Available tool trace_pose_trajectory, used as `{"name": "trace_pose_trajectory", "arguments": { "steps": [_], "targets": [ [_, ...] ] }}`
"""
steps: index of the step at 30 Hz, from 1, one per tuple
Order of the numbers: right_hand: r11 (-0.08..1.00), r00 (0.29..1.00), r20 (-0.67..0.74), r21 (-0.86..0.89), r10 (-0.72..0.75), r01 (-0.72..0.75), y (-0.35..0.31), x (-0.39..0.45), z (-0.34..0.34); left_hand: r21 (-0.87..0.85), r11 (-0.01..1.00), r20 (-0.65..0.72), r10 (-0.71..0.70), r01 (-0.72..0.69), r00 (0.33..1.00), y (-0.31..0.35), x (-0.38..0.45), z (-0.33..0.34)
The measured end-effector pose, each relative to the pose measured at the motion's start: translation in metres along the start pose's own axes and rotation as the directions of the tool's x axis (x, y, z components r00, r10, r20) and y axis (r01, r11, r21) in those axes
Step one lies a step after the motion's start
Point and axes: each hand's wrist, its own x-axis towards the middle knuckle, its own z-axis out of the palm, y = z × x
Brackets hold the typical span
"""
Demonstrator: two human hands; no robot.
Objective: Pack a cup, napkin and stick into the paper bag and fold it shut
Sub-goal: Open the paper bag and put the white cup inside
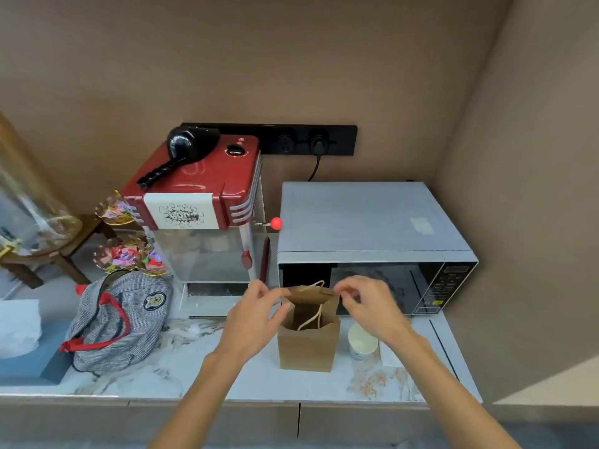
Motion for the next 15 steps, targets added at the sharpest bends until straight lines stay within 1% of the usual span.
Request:
{"name": "trace_pose_trajectory", "arguments": {
  "steps": [3,4,6,10,13,15],
  "targets": [
    [0.997,0.984,0.169,-0.035,-0.063,0.069,-0.013,0.016,0.011,0.103,0.995,0.115,0.004,-0.016,0.993,0.01,0.019,0.003],
    [0.995,0.967,0.246,-0.065,-0.06,0.078,-0.02,0.02,0.015,0.116,0.993,0.165,-0.012,-0.007,0.986,0.013,0.023,0.004],
    [0.986,0.935,0.352,-0.126,-0.055,0.106,-0.023,0.025,0.026,0.13,0.991,0.221,-0.043,0.015,0.974,0.013,0.028,0.008],
    [0.944,0.887,0.46,-0.268,-0.048,0.19,-0.027,0.035,0.041,0.142,0.988,0.298,-0.093,0.052,0.95,0.005,0.037,0.016],
    [0.915,0.848,0.529,-0.361,0.044,0.178,-0.026,0.041,0.05,0.081,0.989,0.357,-0.142,0.121,0.923,-0.002,0.038,0.02],
    [0.885,0.822,0.547,-0.449,0.159,0.127,-0.022,0.043,0.055,0.031,0.987,0.382,-0.158,0.158,0.91,-0.009,0.037,0.02]
  ]
}}
